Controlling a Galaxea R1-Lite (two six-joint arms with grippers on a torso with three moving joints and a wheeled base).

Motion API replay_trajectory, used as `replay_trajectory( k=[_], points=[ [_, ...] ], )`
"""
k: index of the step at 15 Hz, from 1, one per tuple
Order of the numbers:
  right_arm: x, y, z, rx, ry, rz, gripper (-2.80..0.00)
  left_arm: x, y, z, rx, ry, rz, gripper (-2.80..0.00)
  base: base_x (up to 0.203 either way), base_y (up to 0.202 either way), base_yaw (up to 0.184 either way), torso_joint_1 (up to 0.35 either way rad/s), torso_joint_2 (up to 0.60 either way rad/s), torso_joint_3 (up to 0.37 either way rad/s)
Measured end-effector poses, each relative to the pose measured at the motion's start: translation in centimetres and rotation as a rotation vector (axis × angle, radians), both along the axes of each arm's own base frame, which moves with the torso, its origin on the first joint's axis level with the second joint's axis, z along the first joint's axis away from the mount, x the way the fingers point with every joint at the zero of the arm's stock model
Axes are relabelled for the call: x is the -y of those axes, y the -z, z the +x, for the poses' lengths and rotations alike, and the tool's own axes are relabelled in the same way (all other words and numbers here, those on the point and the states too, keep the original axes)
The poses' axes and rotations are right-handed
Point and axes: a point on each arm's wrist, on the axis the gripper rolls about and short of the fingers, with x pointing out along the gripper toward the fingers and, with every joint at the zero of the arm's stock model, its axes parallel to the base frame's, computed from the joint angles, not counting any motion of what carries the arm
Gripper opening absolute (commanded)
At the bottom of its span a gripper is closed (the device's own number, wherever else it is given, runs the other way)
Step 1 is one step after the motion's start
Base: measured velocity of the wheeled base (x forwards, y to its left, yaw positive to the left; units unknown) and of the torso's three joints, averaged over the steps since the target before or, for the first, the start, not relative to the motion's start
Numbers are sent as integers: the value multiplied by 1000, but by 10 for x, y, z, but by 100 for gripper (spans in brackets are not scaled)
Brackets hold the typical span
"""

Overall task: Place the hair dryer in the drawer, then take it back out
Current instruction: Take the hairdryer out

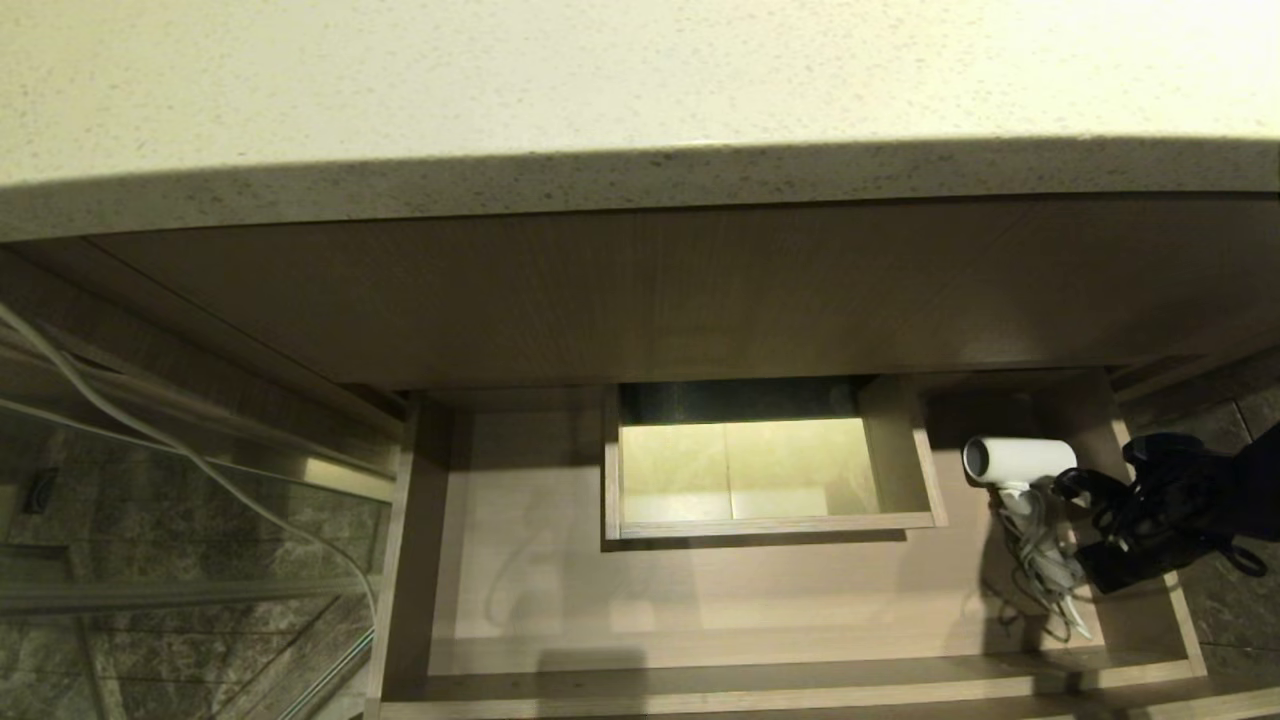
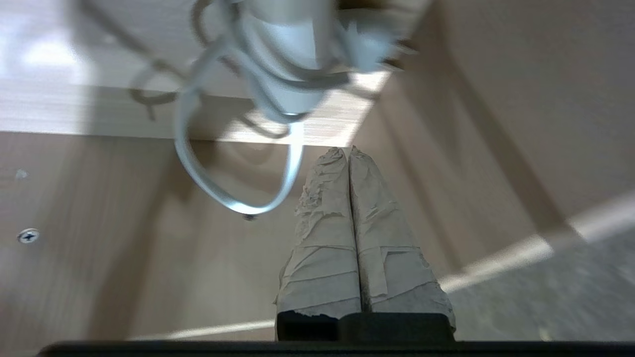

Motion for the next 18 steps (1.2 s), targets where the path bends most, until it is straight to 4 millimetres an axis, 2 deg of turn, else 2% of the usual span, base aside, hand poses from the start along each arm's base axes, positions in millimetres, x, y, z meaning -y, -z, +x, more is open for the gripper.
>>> replay_trajectory(
  k=[4,8,18],
  points=[
    [-3,12,4,-5,-21,32,-280,0,0,0,0,0,0,-280,0,0,0,0,0,0],
    [-2,13,11,15,-33,22,-280,0,0,0,0,0,0,-280,0,0,0,0,0,0],
    [-4,-7,15,63,-49,-3,-280,0,0,0,0,1,0,-280,0,0,0,0,0,0]
  ],
)
